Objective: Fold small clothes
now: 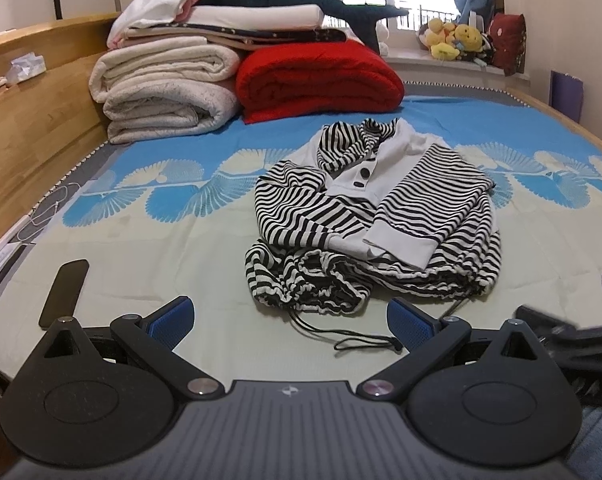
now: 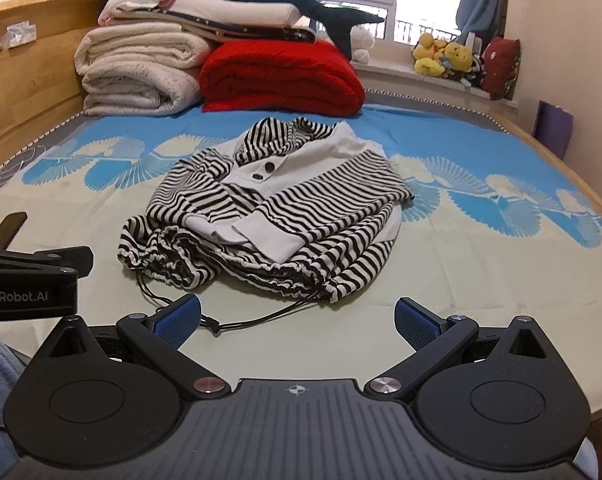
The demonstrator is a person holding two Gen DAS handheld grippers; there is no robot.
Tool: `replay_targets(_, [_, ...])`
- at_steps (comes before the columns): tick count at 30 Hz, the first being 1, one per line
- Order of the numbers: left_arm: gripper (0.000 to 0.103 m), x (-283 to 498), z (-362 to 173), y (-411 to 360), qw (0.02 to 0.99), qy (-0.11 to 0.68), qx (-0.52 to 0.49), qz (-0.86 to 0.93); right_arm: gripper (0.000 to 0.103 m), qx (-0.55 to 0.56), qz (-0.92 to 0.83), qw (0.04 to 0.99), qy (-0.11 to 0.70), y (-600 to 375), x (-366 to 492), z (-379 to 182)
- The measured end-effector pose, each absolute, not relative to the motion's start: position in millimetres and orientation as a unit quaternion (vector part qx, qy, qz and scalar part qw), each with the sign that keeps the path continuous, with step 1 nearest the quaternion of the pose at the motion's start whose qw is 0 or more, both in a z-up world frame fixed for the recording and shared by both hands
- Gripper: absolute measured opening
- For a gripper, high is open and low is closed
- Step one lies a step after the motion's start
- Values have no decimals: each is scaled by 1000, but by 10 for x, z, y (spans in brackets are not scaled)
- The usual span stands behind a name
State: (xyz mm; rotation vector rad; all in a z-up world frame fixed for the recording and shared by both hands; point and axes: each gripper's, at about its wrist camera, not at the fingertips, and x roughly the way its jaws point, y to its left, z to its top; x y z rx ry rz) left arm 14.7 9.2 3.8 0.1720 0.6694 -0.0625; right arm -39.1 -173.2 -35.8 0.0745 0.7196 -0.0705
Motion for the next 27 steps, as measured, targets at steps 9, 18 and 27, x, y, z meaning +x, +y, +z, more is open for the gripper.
replay_targets(9, [103,1190,-222,164,936,343,79,-3,102,54,-39,932,356,-2416,756,-620])
replay_targets(18, [103,1983,-544,140,932,347,98,24,92,-26,130,900,415,-1968,1832,-1426])
replay_targets(27, [103,2329,-784,238,923,374,88,29,5,-42,138,900,412,-2045,2044,-1537])
